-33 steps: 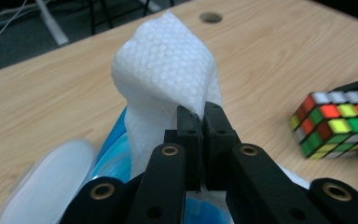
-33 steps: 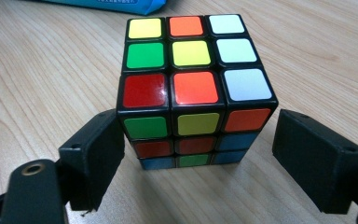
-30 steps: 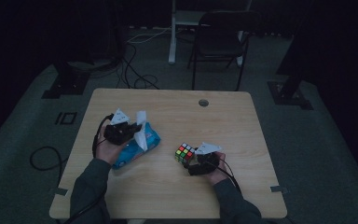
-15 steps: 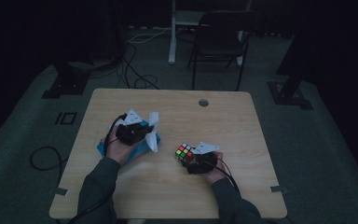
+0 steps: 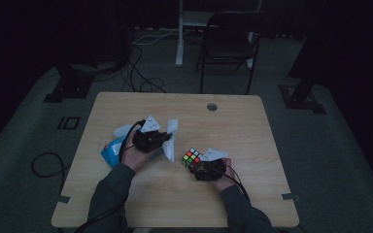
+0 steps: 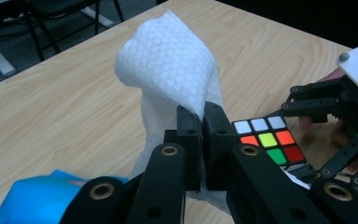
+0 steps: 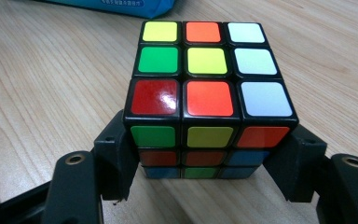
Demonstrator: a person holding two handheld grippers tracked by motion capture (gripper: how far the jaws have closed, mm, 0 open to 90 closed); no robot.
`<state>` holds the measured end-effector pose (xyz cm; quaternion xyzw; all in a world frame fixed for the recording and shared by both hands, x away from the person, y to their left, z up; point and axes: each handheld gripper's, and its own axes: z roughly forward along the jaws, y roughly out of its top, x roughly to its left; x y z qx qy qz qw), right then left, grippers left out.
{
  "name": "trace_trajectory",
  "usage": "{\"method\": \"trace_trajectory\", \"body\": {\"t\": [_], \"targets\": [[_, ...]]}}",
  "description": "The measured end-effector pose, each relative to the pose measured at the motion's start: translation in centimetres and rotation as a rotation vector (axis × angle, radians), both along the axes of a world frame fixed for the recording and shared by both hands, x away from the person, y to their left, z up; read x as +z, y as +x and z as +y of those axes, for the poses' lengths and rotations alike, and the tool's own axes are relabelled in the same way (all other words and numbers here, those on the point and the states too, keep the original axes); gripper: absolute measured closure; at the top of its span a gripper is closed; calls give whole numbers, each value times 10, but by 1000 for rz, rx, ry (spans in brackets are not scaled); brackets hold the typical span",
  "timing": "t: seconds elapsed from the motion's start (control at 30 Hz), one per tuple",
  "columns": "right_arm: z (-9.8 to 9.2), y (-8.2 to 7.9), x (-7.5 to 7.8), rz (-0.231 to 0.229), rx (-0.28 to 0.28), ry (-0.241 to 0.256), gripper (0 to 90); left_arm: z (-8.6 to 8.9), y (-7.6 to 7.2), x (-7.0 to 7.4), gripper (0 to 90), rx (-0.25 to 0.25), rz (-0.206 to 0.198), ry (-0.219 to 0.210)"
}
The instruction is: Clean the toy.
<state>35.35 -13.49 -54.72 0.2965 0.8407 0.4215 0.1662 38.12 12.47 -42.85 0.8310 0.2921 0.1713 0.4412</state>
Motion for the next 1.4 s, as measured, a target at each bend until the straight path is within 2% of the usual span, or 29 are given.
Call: {"method": "trace_trajectory", "body": {"t": [0.5,0.7,1.03,1.4], "targets": [[-1,-3,3,-5,4,6,341,-17,-4,0,882,-43,-3,-19],[-1,-6,6,-29,1,14,341,-24,-8,-3,882,-54,3,-63],[2,-12,13,-48,18,20,341,-37,-11,-14,881,-79,18,-60],[6,-16,18,-51,43,45,342,-47,-11,-27,882,-77,27,-27]]}}
